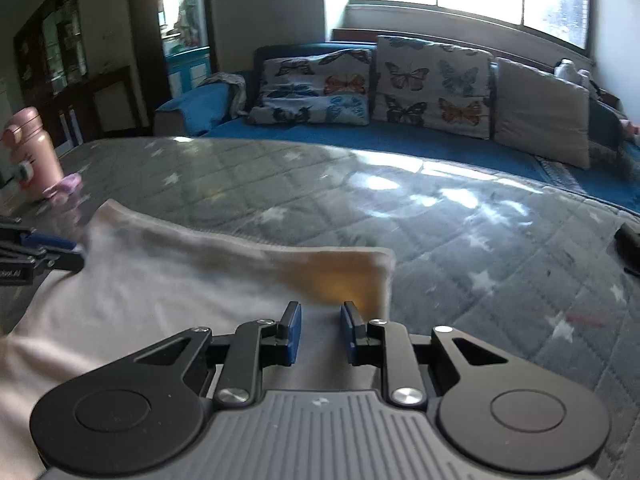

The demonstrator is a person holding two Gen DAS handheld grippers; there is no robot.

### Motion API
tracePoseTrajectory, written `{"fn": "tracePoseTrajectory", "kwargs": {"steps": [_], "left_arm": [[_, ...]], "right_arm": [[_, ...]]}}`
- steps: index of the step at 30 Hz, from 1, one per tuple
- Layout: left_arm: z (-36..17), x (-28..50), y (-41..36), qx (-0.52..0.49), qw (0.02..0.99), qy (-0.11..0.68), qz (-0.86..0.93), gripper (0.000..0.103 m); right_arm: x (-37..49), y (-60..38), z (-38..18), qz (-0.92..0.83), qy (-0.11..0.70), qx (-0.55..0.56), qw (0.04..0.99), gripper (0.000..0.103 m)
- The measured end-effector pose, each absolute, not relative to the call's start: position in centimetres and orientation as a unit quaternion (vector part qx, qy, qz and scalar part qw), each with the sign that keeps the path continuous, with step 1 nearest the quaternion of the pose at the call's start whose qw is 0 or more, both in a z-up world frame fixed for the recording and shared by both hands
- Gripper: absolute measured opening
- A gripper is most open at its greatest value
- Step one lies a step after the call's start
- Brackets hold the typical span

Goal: Fold clothes

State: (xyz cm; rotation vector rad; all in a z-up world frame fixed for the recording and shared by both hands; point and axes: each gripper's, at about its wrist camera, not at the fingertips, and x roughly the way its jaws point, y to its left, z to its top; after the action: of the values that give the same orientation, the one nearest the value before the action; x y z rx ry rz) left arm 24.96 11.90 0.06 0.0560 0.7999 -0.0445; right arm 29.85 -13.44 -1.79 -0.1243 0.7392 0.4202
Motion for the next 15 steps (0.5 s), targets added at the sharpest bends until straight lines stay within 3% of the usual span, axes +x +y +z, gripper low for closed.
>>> {"fn": "tracePoseTrajectory", "kwargs": {"steps": [12,15], "left_arm": [[0.6,26.1,12.2,0.03,0.925,0.378,-0.001,0.033],[1.1,24.6,11.6,0.042,0.926,0.375,-0.013,0.033]], "right_arm": [[31.7,-13.1,-1.3,0.19,0.362,-0.071,0.91,0.022],[29.7,-12.8,-0.8,0.213,0.361,-0.086,0.904,0.034]]}}
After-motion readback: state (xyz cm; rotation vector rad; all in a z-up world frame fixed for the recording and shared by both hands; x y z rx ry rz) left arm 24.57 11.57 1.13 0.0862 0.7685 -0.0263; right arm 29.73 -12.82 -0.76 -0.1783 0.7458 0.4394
